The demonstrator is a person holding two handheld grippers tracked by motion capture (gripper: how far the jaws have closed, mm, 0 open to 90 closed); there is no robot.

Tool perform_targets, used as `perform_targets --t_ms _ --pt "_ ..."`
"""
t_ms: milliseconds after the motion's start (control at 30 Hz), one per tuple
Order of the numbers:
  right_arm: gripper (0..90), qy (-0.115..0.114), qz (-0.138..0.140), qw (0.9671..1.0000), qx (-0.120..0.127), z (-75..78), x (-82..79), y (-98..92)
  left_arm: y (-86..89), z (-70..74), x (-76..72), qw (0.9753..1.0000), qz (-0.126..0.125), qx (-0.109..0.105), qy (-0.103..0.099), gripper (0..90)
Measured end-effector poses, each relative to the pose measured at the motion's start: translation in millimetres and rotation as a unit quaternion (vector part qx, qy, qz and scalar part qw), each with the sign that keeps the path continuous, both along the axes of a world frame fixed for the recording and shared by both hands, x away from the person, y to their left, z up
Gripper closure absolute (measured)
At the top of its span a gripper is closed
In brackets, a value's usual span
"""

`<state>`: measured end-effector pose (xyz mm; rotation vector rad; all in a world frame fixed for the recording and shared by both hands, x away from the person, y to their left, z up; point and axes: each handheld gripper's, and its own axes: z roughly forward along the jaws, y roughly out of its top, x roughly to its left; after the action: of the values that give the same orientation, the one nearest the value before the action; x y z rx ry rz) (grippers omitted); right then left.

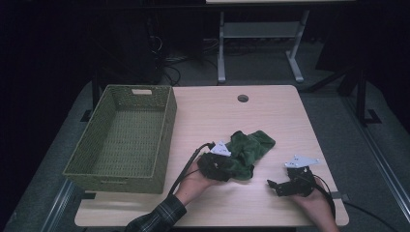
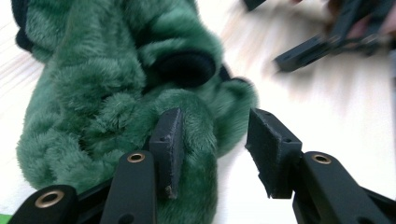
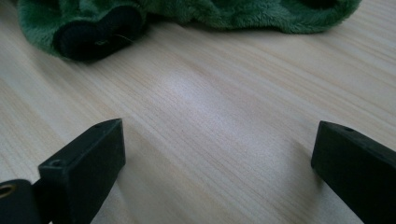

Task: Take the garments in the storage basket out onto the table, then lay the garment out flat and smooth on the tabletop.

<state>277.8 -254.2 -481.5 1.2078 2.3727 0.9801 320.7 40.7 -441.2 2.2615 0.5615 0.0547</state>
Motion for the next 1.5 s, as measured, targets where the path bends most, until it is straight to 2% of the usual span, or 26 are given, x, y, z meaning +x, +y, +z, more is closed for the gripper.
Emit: perform_targets --t_ms 33,100,133,167,233,400,600,733,867,933,1100,1200,1333,1400,1500 --pt "7.1 0.002 0.001 1.0 0.0 1.4 -0.5 1.0 0.2 -1.6 1.3 1.0 -0.001 0.004 0.0 54.8" --pt "8.3 0.004 0.01 0.9999 0.007 3.7 -1.7 2.8 0.6 -5.1 3.9 1.0 0.003 0.007 0.0 54.8" --pt "8.4 0.001 0.018 0.9997 0.015 4.8 -2.1 3.9 1.1 -6.6 6.1 0.9999 0.004 0.01 -0.001 54.8" --pt "9.1 0.0 0.029 0.9992 0.027 6.7 -3.1 5.9 0.5 -8.3 6.9 0.9999 0.011 0.003 0.004 54.8" --pt "12.6 -0.005 0.049 0.998 0.039 8.7 -5.2 10.6 1.2 -10.1 9.5 0.9999 0.009 0.013 0.001 56.0" --pt "14.1 -0.011 0.086 0.9948 0.052 9.9 -2.0 25.6 1.6 -14.1 13.6 0.9996 0.02 0.019 0.004 64.9" --pt "17.8 0.0 0.106 0.9918 0.07 8.6 8.6 40.7 1.2 -16.0 16.8 0.9994 0.023 0.022 0.009 74.7" --pt "20.7 0.008 0.116 0.9908 0.069 5.2 15.3 50.3 2.1 -14.7 18.0 0.9995 0.02 0.015 0.018 81.2" --pt "23.3 0.013 0.12 0.9902 0.071 3.5 20.3 54.0 1.4 -11.8 16.2 0.9996 0.02 0.007 0.02 82.5" --pt "26.6 0.019 0.118 0.9892 0.085 2.0 23.8 55.5 3.0 -7.5 15.7 0.9996 0.019 -0.001 0.022 82.6" --pt "30.5 0.013 0.117 0.989 0.089 1.4 25.8 55.8 6.1 -1.4 14.1 0.9991 0.014 -0.027 0.03 82.4" --pt "35.6 0.007 0.117 0.9889 0.091 1.7 26.0 56.4 6.8 2.1 12.8 0.9989 0.012 -0.033 0.03 82.4" --pt "48.3 -0.003 0.117 0.9894 0.085 2.4 25.0 57.8 9.5 9.9 10.9 0.9987 0.01 -0.044 0.023 82.5" --pt "57.8 -0.008 0.114 0.9902 0.08 3.3 23.9 57.7 10.7 11.6 10.8 0.9983 0.01 -0.051 0.026 82.5" --pt "73.2 -0.032 0.111 0.9907 0.072 7.9 20.6 55.3 11.6 13.3 10.6 0.9981 0.01 -0.056 0.025 82.5"
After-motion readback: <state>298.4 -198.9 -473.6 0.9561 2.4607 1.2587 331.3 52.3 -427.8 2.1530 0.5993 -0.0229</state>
